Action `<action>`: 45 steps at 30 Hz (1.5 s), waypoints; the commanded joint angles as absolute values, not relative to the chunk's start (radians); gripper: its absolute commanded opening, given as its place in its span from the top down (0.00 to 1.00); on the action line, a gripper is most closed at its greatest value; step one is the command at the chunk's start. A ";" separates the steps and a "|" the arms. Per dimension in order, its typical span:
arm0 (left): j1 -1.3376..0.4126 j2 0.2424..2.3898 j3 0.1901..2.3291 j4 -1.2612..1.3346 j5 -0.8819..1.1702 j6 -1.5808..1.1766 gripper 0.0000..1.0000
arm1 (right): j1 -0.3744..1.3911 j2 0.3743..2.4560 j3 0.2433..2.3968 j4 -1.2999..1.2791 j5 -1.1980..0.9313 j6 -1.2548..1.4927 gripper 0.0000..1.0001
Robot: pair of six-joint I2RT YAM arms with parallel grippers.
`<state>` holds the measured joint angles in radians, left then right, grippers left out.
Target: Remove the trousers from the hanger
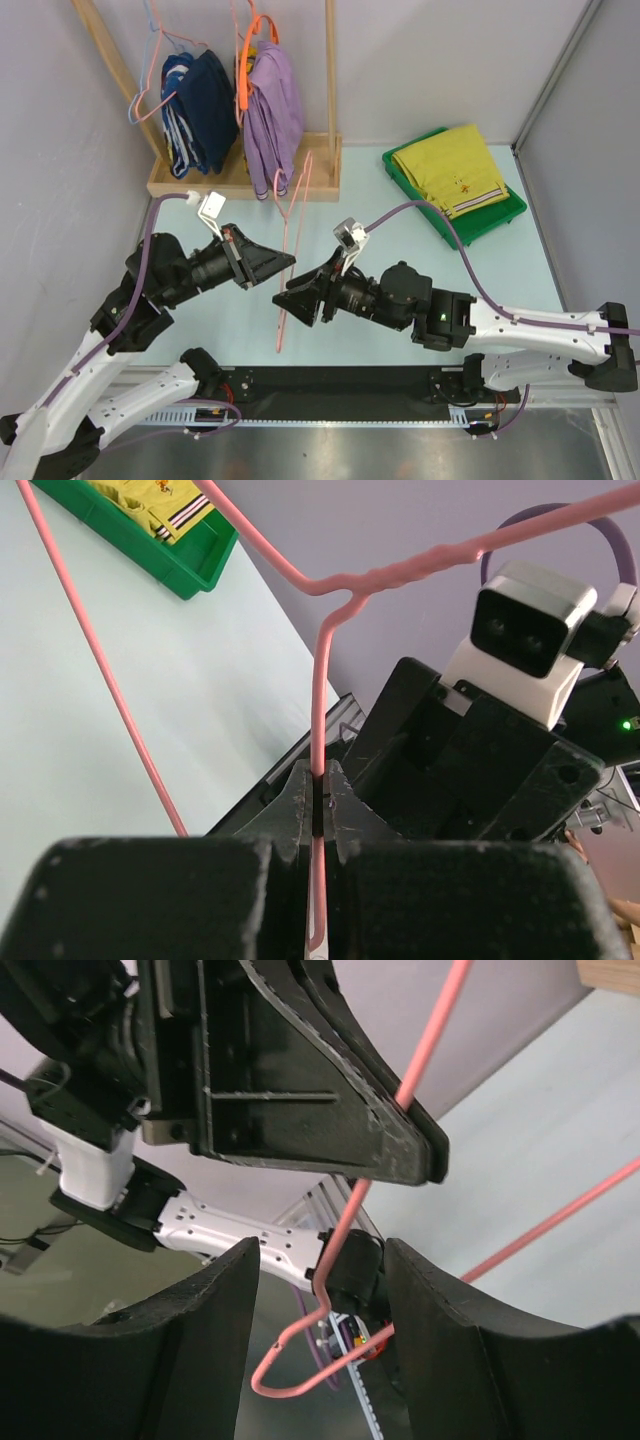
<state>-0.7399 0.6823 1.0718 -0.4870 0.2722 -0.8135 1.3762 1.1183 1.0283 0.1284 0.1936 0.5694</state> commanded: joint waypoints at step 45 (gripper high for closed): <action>-0.736 0.385 1.032 -0.603 0.119 -0.598 0.40 | 0.973 1.264 1.190 0.201 -0.278 0.900 1.00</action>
<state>-0.7376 0.3489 1.0229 -0.6506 0.0303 -0.6697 0.9977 1.2247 1.0931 0.1928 -0.1757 0.8719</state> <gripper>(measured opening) 0.602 0.036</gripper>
